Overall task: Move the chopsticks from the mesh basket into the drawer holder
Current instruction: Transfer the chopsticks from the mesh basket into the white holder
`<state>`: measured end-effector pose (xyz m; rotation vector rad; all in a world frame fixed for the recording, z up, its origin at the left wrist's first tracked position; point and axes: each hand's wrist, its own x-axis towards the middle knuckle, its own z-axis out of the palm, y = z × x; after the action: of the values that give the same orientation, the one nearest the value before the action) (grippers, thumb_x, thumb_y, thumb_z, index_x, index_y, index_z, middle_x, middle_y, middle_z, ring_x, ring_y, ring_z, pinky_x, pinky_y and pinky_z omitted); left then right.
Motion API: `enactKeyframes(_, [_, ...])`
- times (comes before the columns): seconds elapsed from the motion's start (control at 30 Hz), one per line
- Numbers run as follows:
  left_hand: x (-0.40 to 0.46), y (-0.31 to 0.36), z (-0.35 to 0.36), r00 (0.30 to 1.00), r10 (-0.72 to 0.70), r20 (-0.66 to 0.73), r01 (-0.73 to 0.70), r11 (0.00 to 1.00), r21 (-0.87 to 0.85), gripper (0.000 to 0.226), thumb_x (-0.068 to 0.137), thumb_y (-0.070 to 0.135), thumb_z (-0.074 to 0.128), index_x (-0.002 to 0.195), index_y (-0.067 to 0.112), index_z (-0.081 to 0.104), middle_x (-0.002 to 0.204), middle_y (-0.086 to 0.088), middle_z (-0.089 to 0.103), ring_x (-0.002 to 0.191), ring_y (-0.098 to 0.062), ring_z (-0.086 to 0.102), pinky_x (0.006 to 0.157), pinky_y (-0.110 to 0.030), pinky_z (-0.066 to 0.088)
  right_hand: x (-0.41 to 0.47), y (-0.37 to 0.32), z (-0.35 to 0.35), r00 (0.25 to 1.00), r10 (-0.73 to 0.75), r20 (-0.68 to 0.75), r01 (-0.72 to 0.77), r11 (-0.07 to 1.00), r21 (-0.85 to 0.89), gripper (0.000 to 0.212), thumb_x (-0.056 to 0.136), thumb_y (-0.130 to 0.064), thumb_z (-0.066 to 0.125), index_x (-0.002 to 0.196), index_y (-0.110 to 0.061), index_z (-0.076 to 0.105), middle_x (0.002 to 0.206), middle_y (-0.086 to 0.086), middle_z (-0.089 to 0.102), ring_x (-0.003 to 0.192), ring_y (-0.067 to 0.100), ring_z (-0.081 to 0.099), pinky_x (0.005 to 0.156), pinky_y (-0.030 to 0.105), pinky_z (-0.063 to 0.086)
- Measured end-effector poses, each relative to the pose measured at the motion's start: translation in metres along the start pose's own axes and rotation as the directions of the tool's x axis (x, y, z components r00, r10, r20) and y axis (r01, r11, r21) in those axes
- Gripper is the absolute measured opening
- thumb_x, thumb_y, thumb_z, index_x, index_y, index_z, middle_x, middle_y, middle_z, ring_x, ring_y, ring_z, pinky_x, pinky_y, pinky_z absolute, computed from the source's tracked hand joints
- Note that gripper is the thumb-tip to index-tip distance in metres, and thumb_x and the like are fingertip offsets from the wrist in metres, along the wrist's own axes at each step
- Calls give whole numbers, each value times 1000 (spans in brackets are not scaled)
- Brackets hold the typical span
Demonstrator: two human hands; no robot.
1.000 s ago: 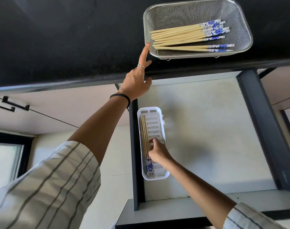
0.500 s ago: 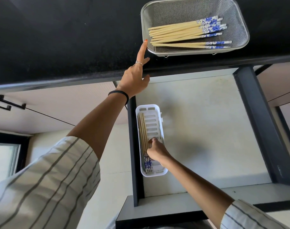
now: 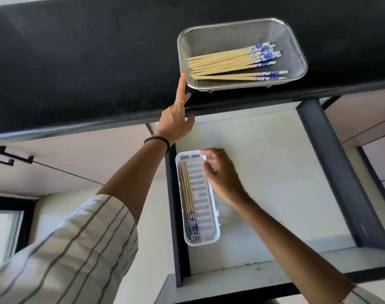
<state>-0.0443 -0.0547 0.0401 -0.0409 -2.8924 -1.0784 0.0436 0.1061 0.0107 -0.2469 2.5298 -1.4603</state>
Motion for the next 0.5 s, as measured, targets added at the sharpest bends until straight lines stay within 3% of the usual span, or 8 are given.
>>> enactKeyframes(0.1, [-2,4,1,1000,-8,-11,8,999,46,97,87,6,55,150,21,-17,148,-6,40,104,-30,64,88,-32,48,14,-25,-48,914,-315,-254,288,947,-141,27,84,9,50,108,5,60,111,19,55,107,31,56,93,39,47])
enactKeyframes(0.23, [-1,9,2,999,-41,2,40,999,29,98,89,7,57,149,21,-19,150,-8,37,100,-31,66,90,-38,51,55,-49,-110,791,-508,-341,398,850,-345,27,84,7,50,109,6,59,113,23,53,110,31,53,99,34,41])
enactKeyframes(0.3, [-1,10,1,998,-57,12,57,998,12,100,89,8,58,149,24,-20,150,-7,36,101,-31,66,90,-36,50,83,-56,-133,803,-506,-314,376,840,-391,28,84,2,50,110,4,60,118,20,53,114,29,53,102,36,42])
enactKeyframes(0.4, [0,10,0,997,-77,19,77,997,18,102,88,8,59,148,27,-21,150,-6,37,107,-32,63,88,-29,45,131,-59,-159,881,-419,-218,270,826,-496,27,90,-8,50,114,-6,62,129,10,54,119,25,53,104,37,41])
enactKeyframes(0.5, [0,11,0,996,-89,19,89,995,38,103,88,9,60,148,28,-21,149,-5,38,105,-32,63,91,-35,49,172,-53,-169,960,-267,-79,165,775,-611,39,93,-17,55,132,-12,54,152,3,36,137,24,38,112,38,31])
